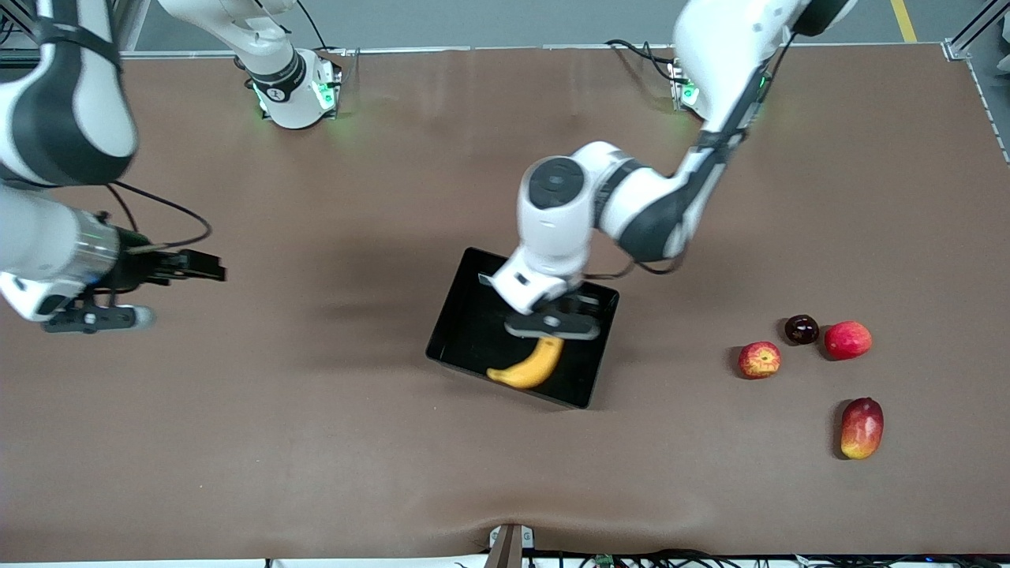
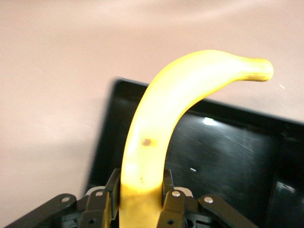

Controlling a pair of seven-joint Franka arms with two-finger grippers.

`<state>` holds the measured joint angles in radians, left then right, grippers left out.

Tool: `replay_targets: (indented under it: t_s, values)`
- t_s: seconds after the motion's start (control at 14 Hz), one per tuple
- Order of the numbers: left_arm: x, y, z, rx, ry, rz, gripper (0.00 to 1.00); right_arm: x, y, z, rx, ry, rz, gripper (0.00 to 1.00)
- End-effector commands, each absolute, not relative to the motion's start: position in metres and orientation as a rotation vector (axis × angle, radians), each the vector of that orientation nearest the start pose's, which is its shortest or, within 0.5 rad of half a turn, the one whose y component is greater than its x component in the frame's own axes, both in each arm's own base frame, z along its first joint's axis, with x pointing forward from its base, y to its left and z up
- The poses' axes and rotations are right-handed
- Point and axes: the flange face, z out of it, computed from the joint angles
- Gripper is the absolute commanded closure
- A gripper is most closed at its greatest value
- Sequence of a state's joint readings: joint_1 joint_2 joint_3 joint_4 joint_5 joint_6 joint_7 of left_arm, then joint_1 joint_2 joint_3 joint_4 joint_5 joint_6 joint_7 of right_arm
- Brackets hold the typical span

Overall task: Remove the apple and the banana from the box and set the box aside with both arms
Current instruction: 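Lift the banana with the left gripper while the right gripper reaches the tray, then carry the banana to the fruits while the right gripper grips the tray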

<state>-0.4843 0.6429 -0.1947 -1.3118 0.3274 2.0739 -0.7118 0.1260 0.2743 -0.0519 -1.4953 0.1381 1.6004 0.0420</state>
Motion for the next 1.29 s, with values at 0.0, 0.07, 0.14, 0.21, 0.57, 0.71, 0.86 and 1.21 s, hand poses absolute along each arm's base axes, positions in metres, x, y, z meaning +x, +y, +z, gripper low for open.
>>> replay_targets:
  t_s: [0.0, 0.07, 0.14, 0.21, 0.57, 0.71, 0.86, 1.21]
  values:
    - [0.64, -0.36, 0.394, -3.077, 0.063, -0.289, 1.0, 0.635, 0.103, 0.473, -3.011, 0.0, 0.303, 0.0]
    - [0.653, -0.334, 0.398, -3.079, 0.076, -0.283, 1.0, 0.637, 0.124, 0.458, -3.018, -0.025, 0.314, 0.0]
    - [0.668, -0.303, 0.395, -3.067, 0.117, -0.268, 1.0, 0.642, 0.139, 0.441, -3.023, -0.013, 0.302, 0.0]
    - [0.68, -0.275, 0.39, -3.052, 0.177, -0.252, 1.0, 0.648, 0.154, 0.422, -3.03, 0.031, 0.282, 0.0]
    - [0.733, -0.119, 0.328, -2.97, 0.508, -0.147, 1.0, 0.641, 0.281, 0.337, -3.0, 0.25, 0.229, 0.0]
    - [0.743, -0.067, 0.306, -2.938, 0.564, -0.141, 1.0, 0.628, 0.325, 0.305, -3.003, 0.359, 0.234, 0.0]
    - [0.747, -0.03, 0.279, -2.91, 0.59, -0.117, 1.0, 0.623, 0.356, 0.284, -2.983, 0.474, 0.185, 0.0]
    - [0.745, 0.036, 0.23, -2.865, 0.543, -0.075, 1.0, 0.592, 0.396, 0.259, -3.011, 0.476, 0.232, 0.78]
